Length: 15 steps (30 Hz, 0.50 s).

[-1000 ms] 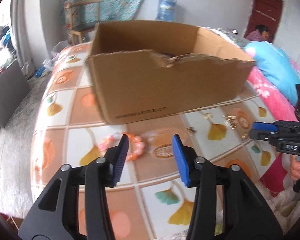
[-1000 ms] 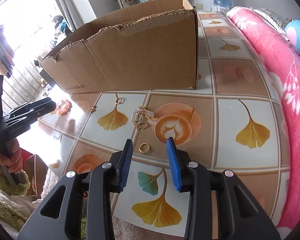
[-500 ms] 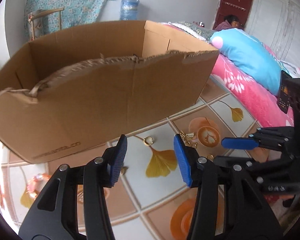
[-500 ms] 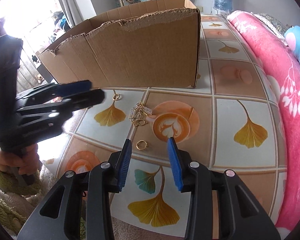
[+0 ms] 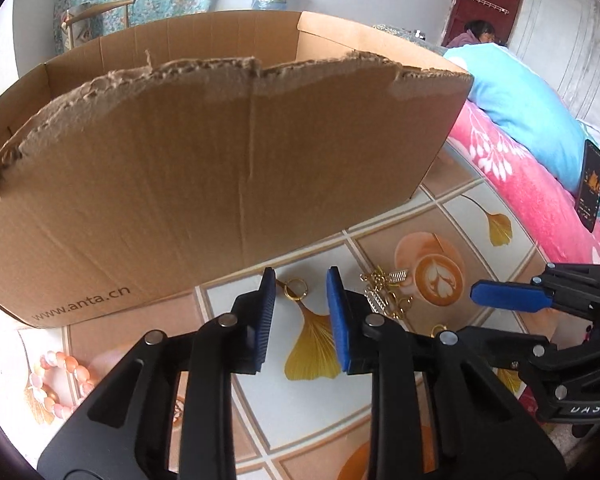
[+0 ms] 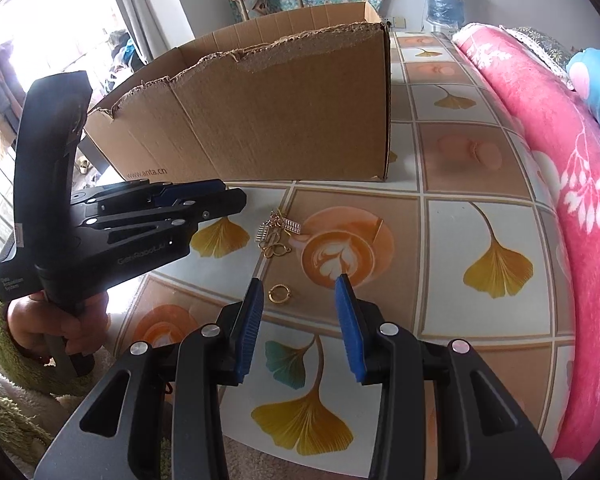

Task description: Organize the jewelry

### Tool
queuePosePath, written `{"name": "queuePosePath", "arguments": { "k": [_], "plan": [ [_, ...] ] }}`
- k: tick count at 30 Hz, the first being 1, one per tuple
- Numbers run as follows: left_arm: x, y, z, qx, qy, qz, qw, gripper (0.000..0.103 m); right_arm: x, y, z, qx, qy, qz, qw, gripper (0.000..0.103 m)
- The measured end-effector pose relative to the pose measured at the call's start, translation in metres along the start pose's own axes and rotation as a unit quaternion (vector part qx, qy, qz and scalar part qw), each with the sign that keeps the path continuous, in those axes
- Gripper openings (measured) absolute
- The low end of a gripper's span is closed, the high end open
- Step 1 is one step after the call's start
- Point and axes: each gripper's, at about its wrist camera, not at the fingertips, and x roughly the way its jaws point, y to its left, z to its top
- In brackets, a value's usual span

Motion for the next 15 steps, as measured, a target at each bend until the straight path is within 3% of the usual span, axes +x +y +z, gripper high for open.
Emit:
{"name": "queuePosePath", "arguments": {
  "k": [4,15],
  "plan": [
    [0.002,-0.002,0.001,0.007,-0.001,0.01,0.9999,0.01,-0.002,0.001,-0.001,0.001,-0.001,-0.006,1.0,0.037],
    [-0.005,-0.003,-0.006,0.011,0.004,0.004,0.9999,0.009,-0.012,0.0,-0.004,0.014,-0.009,-0.014,1.0,0.037]
  ]
}}
